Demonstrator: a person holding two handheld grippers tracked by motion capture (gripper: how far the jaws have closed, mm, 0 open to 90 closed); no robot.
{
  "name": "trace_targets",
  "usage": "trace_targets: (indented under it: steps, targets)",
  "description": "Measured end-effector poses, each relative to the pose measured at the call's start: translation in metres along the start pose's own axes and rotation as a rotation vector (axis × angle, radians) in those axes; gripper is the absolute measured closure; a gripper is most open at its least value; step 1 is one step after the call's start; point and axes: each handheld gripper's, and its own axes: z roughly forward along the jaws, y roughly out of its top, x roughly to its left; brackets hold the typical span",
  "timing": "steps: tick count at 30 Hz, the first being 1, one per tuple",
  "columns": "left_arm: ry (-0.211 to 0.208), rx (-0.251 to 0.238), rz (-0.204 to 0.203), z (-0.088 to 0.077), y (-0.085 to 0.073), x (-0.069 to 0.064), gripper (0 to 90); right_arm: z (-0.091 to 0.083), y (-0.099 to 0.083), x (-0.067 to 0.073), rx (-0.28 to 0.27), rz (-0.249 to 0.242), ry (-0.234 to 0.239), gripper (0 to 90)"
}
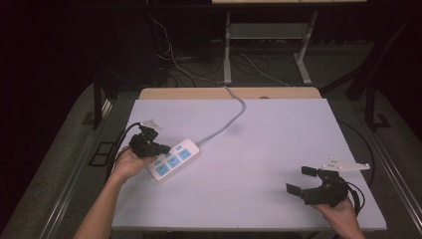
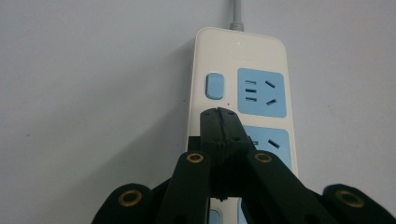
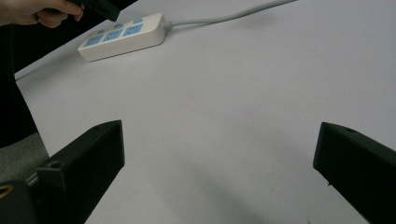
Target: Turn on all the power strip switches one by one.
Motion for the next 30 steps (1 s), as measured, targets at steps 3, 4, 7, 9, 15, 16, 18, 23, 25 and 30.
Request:
trace_targets:
  steps: [3,4,7,9,15,16,18,23,25,30]
  targets:
    - [0.003,0.006,-0.001,0.0011,-0.0005,0.0004,89.8,-0.0001,0.0000,0.0001,0.000,0.001,0.001,2.0]
    - [0.004,0.009,0.000,0.0014,-0.0008,0.0006,89.8,-0.0001,0.0000,0.0002,0.001,0.002,0.001,2.0]
    - [0.002,0.005,-0.008,0.0026,-0.0026,0.0019,89.8,-0.0001,-0.0001,0.0001,0.001,0.001,0.000,2.0]
    - [-0.004,0.000,-0.021,0.0031,-0.0044,0.0039,89.8,-0.0001,-0.0001,-0.0001,-0.001,0.001,0.000,2.0]
    - [-0.012,-0.004,-0.027,0.0039,-0.0057,0.0049,89.7,0.0006,0.0000,-0.0006,0.002,0.001,-0.001,2.0]
    - [-0.011,-0.003,-0.025,0.0039,-0.0057,0.0048,89.7,0.0006,0.0000,-0.0006,0.002,0.001,-0.002,2.0]
    - [-0.016,-0.005,-0.025,0.0042,-0.0058,0.0047,89.7,0.0004,0.0000,-0.0007,0.001,0.002,-0.001,2.0]
    - [-0.016,-0.006,-0.033,0.0052,-0.0053,0.0040,89.7,-0.0001,0.0000,-0.0009,0.001,0.005,-0.003,2.0]
    - [-0.019,-0.005,-0.039,0.0053,-0.0057,0.0047,89.7,-0.0002,0.0000,-0.0009,0.001,0.005,-0.002,2.0]
    - [-0.021,0.004,-0.051,0.0066,-0.0052,0.0050,89.8,0.0002,0.0000,-0.0007,0.002,0.004,-0.001,2.0]
